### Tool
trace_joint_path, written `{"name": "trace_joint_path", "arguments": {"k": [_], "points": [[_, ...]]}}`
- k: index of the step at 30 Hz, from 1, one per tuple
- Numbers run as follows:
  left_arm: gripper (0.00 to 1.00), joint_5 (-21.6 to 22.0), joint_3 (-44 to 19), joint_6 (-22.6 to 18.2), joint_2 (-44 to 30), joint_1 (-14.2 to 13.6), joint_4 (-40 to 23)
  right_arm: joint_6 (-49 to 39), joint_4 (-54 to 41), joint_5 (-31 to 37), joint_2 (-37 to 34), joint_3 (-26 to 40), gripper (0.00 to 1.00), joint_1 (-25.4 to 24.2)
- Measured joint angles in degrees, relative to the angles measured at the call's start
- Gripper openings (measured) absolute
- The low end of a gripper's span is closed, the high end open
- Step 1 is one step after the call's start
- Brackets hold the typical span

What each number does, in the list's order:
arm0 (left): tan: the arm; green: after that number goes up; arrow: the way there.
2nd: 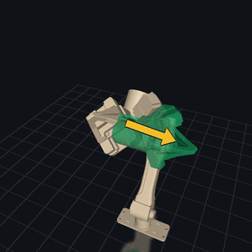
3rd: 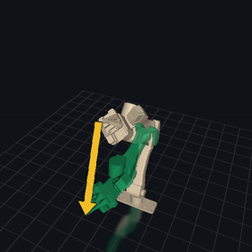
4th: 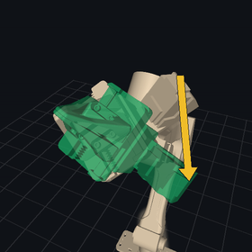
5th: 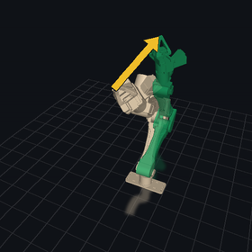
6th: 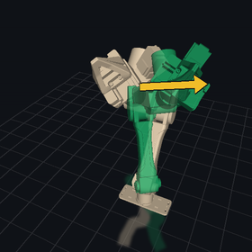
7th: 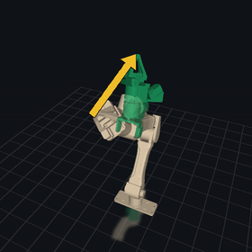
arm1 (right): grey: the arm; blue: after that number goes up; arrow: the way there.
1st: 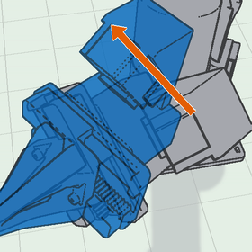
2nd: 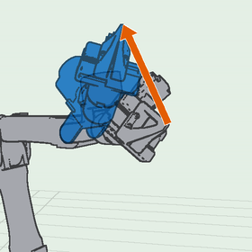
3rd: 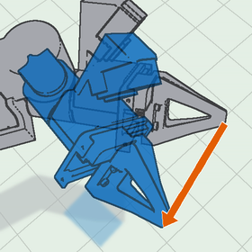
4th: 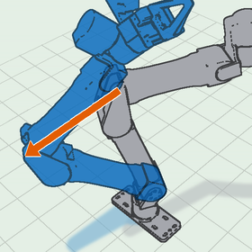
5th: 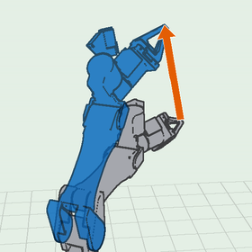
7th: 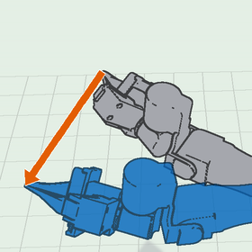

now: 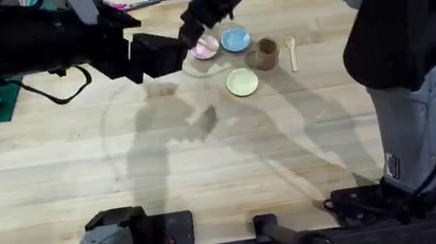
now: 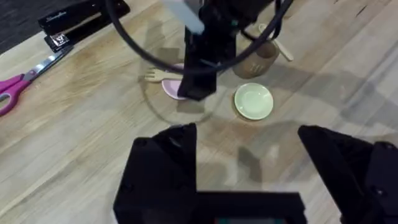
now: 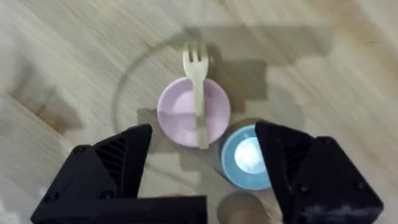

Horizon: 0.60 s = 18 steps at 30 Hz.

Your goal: Pick up a utensil and set it on the pink plate, then put the other utensil in the container.

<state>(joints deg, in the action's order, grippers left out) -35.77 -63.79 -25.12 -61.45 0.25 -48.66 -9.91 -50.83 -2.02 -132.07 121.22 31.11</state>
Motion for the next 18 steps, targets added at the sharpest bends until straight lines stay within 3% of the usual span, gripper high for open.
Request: {"name": "trace_joint_path", "arguments": {"k": [9,18], "points": [[0.993,0.0,0.0,0.0,0.0,0.0,0.0,0.9,-8.0,5.9,0.0,11.9,0.996,0.0],[0.993,0.0,0.0,0.0,0.0,0.0,0.0,1.1,-14.6,7.3,3.3,14.1,0.998,-0.4]]}}
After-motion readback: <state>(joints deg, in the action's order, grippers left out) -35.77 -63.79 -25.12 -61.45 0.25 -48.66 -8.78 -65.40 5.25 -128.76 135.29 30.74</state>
